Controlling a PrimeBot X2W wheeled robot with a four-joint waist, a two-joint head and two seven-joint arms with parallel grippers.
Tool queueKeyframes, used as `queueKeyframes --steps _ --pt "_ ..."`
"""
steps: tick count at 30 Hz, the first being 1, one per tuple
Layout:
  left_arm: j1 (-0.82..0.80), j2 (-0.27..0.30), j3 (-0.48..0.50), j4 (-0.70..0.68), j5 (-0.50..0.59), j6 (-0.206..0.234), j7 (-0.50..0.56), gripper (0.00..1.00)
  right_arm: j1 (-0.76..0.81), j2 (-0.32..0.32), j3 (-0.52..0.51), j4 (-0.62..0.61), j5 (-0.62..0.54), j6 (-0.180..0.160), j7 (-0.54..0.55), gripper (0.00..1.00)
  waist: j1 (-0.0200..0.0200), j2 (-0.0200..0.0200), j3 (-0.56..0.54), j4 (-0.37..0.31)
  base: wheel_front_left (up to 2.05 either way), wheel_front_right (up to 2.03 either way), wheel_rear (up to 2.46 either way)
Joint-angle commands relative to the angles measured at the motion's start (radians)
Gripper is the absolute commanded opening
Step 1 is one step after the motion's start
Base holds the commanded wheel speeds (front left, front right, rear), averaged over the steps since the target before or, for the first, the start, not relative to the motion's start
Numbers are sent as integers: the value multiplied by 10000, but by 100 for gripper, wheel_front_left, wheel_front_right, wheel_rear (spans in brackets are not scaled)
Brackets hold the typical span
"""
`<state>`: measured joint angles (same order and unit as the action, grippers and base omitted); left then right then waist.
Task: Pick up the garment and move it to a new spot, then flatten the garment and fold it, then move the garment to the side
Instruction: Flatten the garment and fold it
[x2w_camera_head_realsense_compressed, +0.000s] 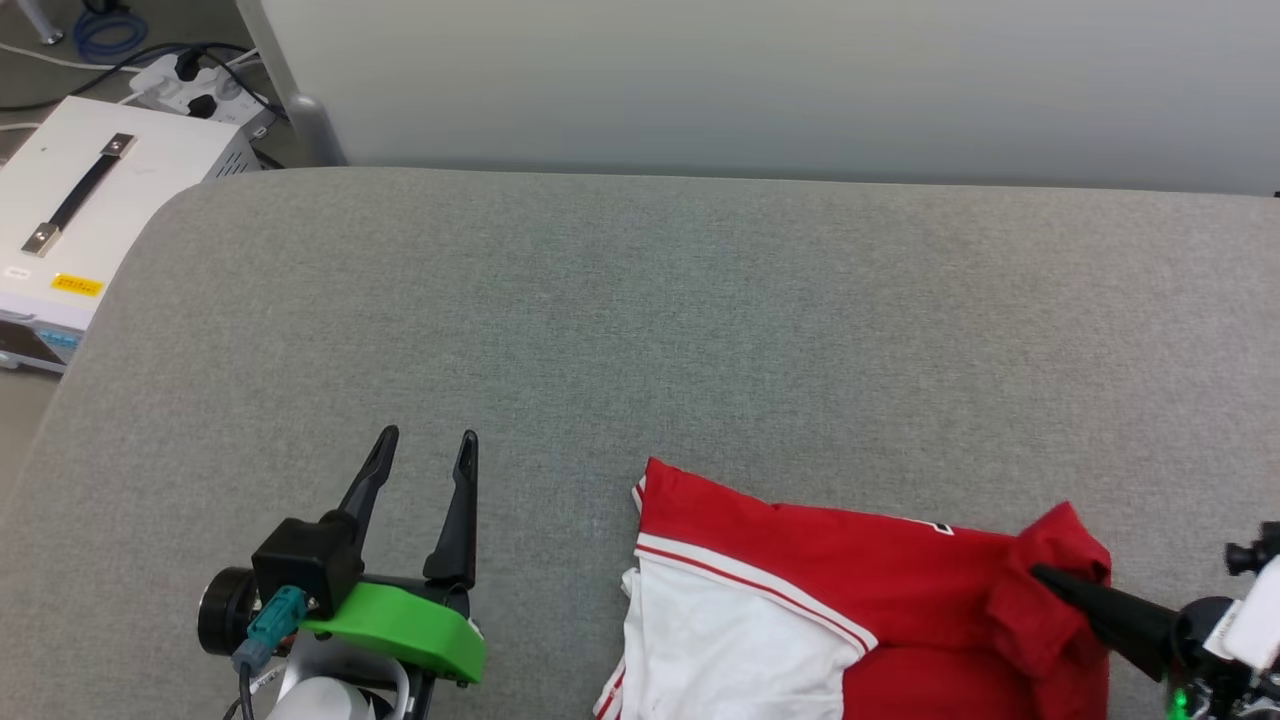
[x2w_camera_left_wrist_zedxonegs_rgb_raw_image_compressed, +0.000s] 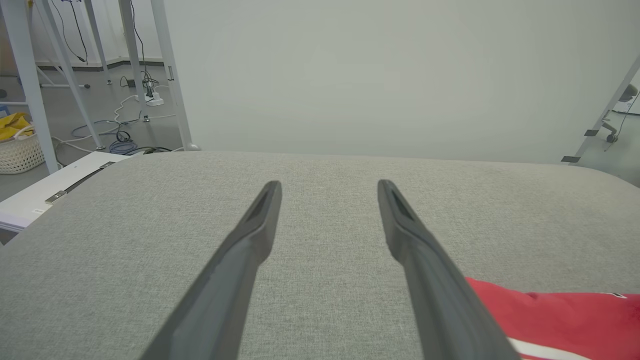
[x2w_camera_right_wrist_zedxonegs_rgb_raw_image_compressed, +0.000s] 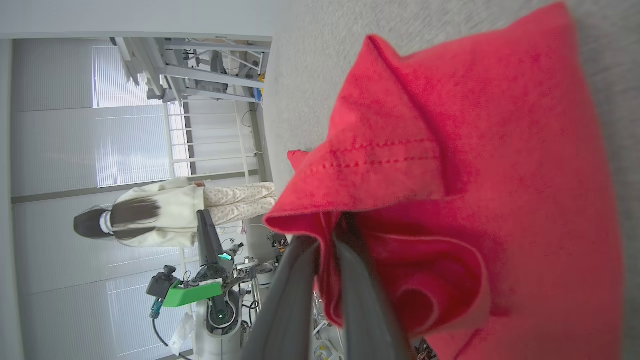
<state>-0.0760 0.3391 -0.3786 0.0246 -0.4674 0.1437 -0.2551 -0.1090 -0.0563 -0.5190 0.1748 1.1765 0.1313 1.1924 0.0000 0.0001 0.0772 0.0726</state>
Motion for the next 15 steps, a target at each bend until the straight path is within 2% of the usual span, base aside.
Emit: queueKeyframes --steps 1,6,15 --pt "-100 -82 15 40 -16 -42 -23 100 -128 55 413 230 601 -6 -47 0 0 -1 76 165 0 0 0" --pt "-194 -64 26 83 -32 -86 -28 100 110 58 2110 445 1915 -6 -638 0 0 -1 222 459 0 0 0" --pt "-574 -194 -1 116 12 -197 -44 100 288 59 5122 38 2755 -6 -1928 0 0 -1 781 957 0 0 0"
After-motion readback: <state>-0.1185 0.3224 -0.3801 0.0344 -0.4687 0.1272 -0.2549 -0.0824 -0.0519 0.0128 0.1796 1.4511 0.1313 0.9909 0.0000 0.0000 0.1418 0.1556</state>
